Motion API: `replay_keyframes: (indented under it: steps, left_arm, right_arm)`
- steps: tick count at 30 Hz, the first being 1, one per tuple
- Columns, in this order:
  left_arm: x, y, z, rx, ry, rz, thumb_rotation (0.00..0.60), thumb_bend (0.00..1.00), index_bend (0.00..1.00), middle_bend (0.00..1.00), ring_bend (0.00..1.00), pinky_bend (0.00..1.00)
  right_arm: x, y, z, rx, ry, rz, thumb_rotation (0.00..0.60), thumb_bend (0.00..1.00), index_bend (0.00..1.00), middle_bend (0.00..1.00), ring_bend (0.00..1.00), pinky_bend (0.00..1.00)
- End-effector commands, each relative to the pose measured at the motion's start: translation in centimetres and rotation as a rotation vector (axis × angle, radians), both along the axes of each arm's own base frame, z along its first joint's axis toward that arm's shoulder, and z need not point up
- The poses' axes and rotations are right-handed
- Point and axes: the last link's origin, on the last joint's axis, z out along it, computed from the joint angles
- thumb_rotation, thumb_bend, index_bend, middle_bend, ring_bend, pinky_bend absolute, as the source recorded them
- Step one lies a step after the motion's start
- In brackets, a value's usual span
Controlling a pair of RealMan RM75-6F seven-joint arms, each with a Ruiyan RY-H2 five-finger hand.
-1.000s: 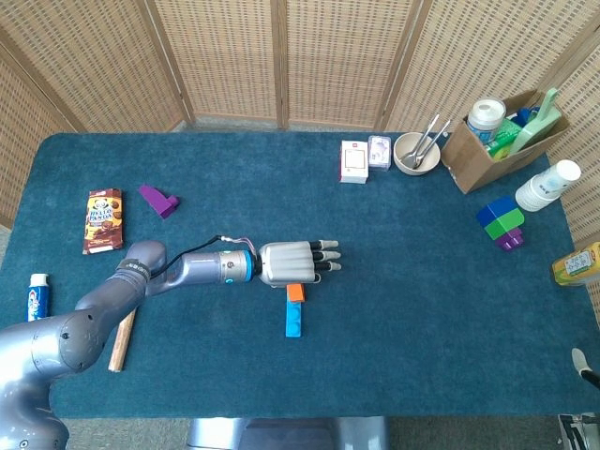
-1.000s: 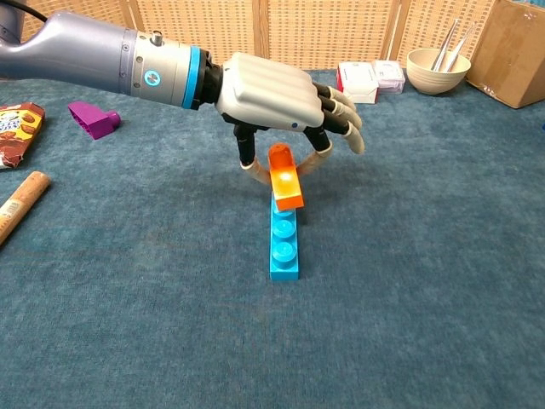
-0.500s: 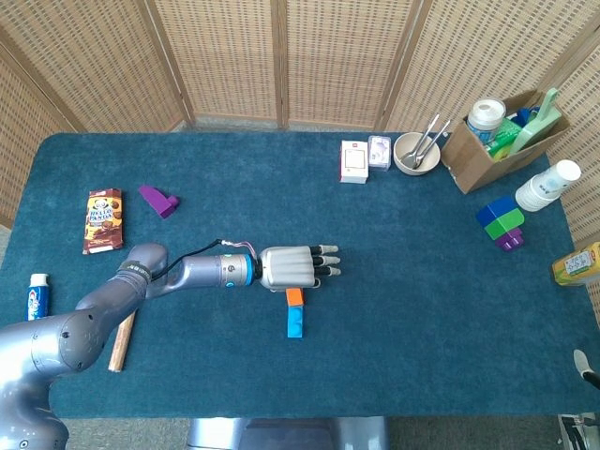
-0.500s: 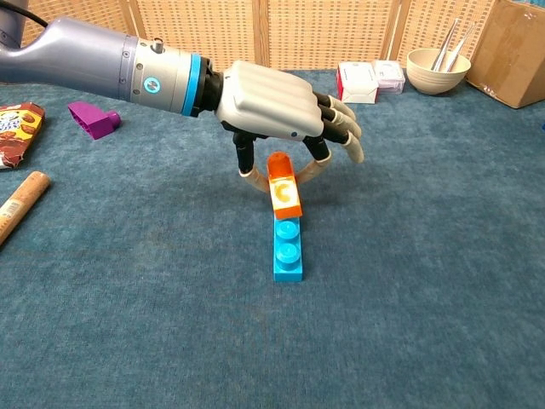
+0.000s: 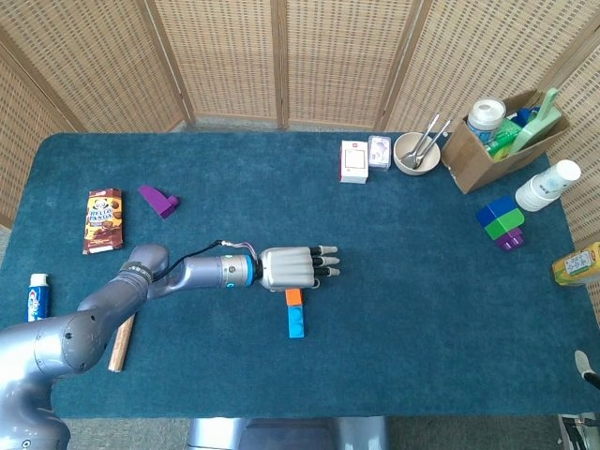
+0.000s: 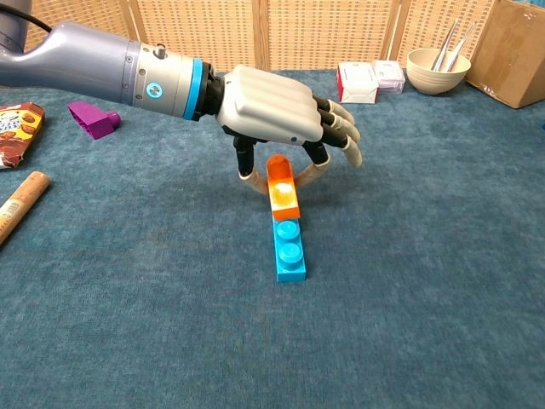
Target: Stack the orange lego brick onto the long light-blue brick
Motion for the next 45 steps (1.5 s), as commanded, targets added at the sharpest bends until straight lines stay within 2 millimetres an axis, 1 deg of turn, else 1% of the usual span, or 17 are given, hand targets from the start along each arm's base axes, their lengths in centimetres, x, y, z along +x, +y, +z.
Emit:
replay_keyframes:
  steps: [1, 26, 30, 32, 34, 36, 39, 41, 45]
  left_arm:
    - [0.02, -0.06, -0.06, 0.001, 0.000, -0.006, 0.600, 0.34, 0.57, 0.13, 0.00, 0.00]
    - [0.25, -0.23, -0.33, 0.022, 0.058, -0.015, 0.600, 0.33, 0.55, 0.10, 0.00, 0.00]
    - [0.41, -0.15, -0.18, 0.026, 0.053, -0.003, 0.600, 0.33, 0.53, 0.09, 0.00, 0.00]
    - [0.38, -0.10, -0.14, 0.029, 0.056, 0.004, 0.600, 0.33, 0.49, 0.08, 0.00, 0.00]
    - [0.33, -0.06, -0.14, 0.033, 0.062, 0.010, 0.600, 0.32, 0.41, 0.07, 0.00, 0.00]
    - [0.37, -0.03, -0.10, 0.035, 0.062, 0.020, 0.600, 0.32, 0.28, 0.04, 0.00, 0.00]
    - [0.46, 0.04, 0.04, 0.040, 0.057, 0.033, 0.600, 0.32, 0.17, 0.02, 0.00, 0.00]
    - [0.44, 0.11, 0.15, 0.046, 0.058, 0.040, 0.600, 0.32, 0.12, 0.01, 0.00, 0.00]
    - [0.42, 0.29, 0.55, 0.061, 0.052, 0.050, 0.600, 0.32, 0.06, 0.00, 0.00, 0.00]
  right_arm:
    - [-0.06, 0.04, -0.01, 0.000, -0.002, -0.002, 0.600, 0.22, 0.07, 0.14, 0.00, 0.00]
    - [-0.38, 0.48, 0.20, -0.012, -0.007, -0.003, 0.600, 0.22, 0.07, 0.14, 0.00, 0.00]
    - [-0.41, 0.53, 0.23, -0.014, -0.007, -0.005, 0.598, 0.22, 0.07, 0.14, 0.00, 0.00]
    - [-0.43, 0.55, 0.22, -0.014, -0.009, -0.005, 0.599, 0.22, 0.07, 0.14, 0.00, 0.00]
    - [-0.46, 0.57, 0.22, -0.014, -0.009, -0.005, 0.599, 0.22, 0.07, 0.14, 0.00, 0.00]
    - [-0.48, 0.59, 0.21, -0.015, -0.010, -0.005, 0.599, 0.22, 0.07, 0.14, 0.00, 0.00]
    - [-0.53, 0.62, 0.25, -0.016, -0.009, -0.006, 0.599, 0.22, 0.07, 0.14, 0.00, 0.00]
    - [-0.54, 0.64, 0.28, -0.016, -0.009, -0.005, 0.599, 0.22, 0.07, 0.14, 0.00, 0.00]
    - [-0.59, 0.67, 0.29, -0.016, -0.011, -0.005, 0.600, 0.22, 0.07, 0.14, 0.00, 0.00]
